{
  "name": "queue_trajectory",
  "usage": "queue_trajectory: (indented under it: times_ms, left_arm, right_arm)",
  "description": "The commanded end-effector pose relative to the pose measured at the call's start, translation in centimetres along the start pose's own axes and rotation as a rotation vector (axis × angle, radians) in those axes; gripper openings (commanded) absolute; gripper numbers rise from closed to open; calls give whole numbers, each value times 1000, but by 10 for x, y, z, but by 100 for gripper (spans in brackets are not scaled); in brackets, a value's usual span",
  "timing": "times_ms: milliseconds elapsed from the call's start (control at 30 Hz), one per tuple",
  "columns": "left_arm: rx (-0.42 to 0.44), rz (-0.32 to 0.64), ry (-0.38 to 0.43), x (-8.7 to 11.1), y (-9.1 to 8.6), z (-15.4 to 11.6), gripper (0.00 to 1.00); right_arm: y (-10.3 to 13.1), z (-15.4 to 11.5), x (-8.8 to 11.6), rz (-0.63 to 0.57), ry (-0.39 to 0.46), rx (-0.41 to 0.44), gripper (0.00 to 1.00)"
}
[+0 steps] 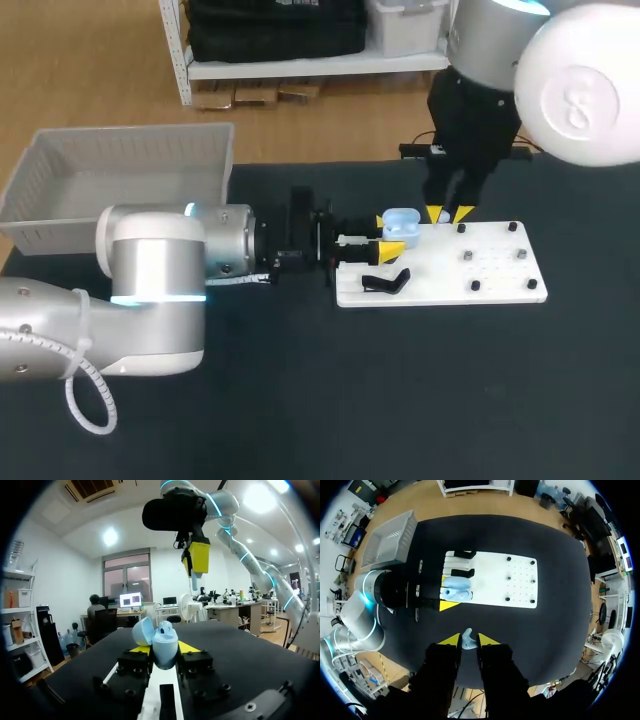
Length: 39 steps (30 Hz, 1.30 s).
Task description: Pick up each earbud case from the left stands, insert the matching earbuds, close the lid, and place the case in the box.
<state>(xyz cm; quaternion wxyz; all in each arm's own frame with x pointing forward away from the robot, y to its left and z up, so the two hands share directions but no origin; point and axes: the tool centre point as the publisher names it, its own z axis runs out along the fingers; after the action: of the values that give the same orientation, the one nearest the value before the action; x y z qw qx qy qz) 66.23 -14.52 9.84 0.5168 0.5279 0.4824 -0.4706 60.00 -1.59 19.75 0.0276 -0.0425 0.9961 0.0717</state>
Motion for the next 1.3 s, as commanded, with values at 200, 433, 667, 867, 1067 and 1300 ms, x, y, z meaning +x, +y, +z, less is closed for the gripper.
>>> queue_trajectory:
  times_ms: [200,433,667,867,1067,1300]
  left_arm:
    - [-9,3,-3,1,-2,1,0]
    - [-9,3,-3,1,-2,1,0]
    - [-9,3,-3,1,-2,1,0]
    - [-9,3,-3,1,-2,1,0]
    - [-9,3,-3,1,-2,1,0]
    - [-9,3,-3,1,-2,1,0]
  right_arm:
    - [4,-1,1,-15,-3,-19,0]
    - [31,2,-13,-112,-10,-42,0]
    - [44,11,-21,-202,12,-33,0]
    - [45,18,-26,-252,8,-25,0]
    - [41,22,-32,-253,15,-17,0]
    - [39,27,-37,-261,2,-9,0]
